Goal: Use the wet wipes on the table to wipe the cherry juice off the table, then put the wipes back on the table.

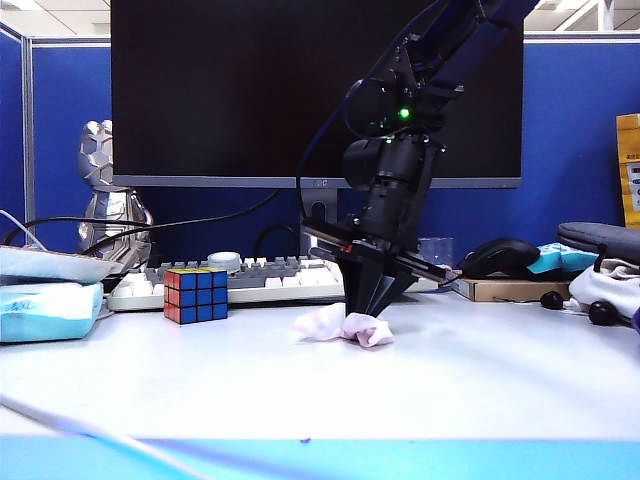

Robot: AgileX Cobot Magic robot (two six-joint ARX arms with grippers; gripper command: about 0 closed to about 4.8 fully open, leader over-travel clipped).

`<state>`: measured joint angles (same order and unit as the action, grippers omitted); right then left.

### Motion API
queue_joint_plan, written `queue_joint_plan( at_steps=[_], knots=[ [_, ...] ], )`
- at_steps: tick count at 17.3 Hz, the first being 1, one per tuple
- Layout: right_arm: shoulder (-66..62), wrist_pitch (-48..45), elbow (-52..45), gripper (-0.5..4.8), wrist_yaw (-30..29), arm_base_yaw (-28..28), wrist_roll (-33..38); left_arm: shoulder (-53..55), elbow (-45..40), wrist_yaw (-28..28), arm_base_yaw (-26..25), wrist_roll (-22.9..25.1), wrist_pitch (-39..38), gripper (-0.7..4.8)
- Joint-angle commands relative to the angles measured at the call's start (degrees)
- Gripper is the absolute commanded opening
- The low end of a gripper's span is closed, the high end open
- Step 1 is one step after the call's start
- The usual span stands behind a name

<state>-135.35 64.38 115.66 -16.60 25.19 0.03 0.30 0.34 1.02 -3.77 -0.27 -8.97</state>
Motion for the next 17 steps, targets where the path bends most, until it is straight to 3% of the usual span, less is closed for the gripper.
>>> queue_joint_plan(
  at_steps=[1, 5, 8, 11, 17],
  knots=[
    [-1.9, 4.2, -1.0, -0.05, 19.4, -4.0, 0.4, -0.2, 0.0, 0.3, 0.0, -0.2, -0.6, -0.02],
    [-1.9, -2.1, -1.0, -0.05, 20.6, -11.4, 8.5, -0.2, 0.0, 0.3, 0.0, -0.2, -0.6, -0.02],
    [-1.9, -12.6, -1.0, -0.05, 9.2, -12.8, 7.4, -0.2, 0.0, 0.3, 0.0, -0.2, -0.6, -0.02],
    [-1.9, -19.5, -1.0, -0.05, -0.9, -9.2, 7.5, -0.2, 0.0, 0.3, 0.0, -0.2, -0.6, -0.02],
    [-1.9, -18.8, -1.0, -0.05, -3.3, 5.3, 3.5, -0.2, 0.0, 0.3, 0.0, -0.2, -0.6, -0.02]
  ],
)
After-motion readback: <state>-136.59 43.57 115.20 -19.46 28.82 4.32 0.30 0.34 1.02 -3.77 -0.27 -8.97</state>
